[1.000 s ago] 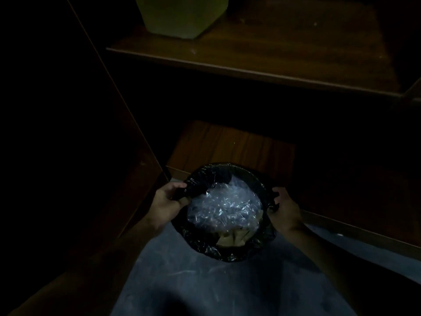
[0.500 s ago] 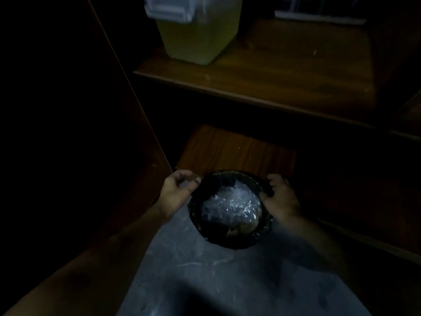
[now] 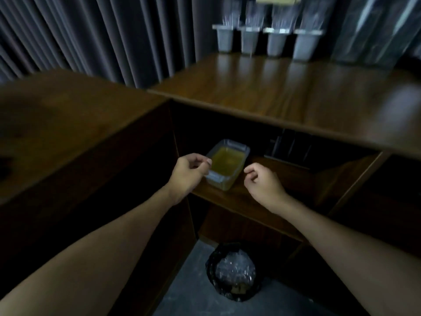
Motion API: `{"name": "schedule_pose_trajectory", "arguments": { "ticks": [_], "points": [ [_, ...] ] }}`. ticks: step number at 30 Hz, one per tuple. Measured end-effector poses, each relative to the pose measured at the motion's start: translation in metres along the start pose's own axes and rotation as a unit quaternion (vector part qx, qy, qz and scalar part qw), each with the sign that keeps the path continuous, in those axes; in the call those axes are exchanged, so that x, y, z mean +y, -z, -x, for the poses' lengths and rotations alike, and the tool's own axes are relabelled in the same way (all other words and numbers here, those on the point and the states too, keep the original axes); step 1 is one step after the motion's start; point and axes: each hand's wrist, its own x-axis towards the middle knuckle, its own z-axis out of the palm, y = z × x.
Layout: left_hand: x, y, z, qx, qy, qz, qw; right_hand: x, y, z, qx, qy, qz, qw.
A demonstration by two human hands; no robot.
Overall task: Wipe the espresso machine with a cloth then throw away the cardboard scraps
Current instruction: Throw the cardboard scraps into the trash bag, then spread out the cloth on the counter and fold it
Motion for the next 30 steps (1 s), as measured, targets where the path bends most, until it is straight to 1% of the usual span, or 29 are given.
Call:
{"name": "schedule_pose_trajectory", "arguments": {
  "ticks": [3, 6, 9, 11, 15, 20, 23, 26, 30],
  "points": [
    [0.080, 0.039, -0.001, 0.000, -0.034, -0.023, 0.999, -0.075, 0.040, -0.016, 0.005, 0.043, 0.006, 0.999],
    [0.143, 0.086, -0.002, 0.000, -0.090, -0.067, 0.994, -0.139, 0.069, -0.031, 0.007, 0.069, 0.015, 0.998],
    [0.182, 0.140, 0.002, 0.037, -0.128, -0.133, 0.982, -0.190, 0.081, -0.045, 0.027, 0.098, 0.023, 0.994],
    [0.191, 0.174, 0.005, 0.058, -0.132, -0.173, 0.974, -0.217, 0.078, -0.054, 0.019, 0.120, 0.019, 0.992],
    [0.180, 0.236, 0.013, 0.100, -0.103, -0.248, 0.958, -0.263, 0.047, -0.069, -0.037, 0.166, 0.022, 0.985],
    [0.147, 0.290, 0.037, 0.163, -0.030, -0.319, 0.933, -0.308, -0.023, -0.087, -0.172, 0.244, 0.032, 0.954],
    [0.129, 0.312, 0.060, 0.201, 0.017, -0.374, 0.905, -0.332, -0.069, -0.094, -0.257, 0.287, 0.046, 0.922],
    [0.114, 0.324, 0.086, 0.211, 0.060, -0.420, 0.880, -0.356, -0.109, -0.094, -0.325, 0.326, 0.055, 0.886],
    [0.093, 0.330, 0.120, 0.248, 0.116, -0.425, 0.863, -0.379, -0.150, -0.087, -0.410, 0.369, 0.062, 0.831]
  ]
}}
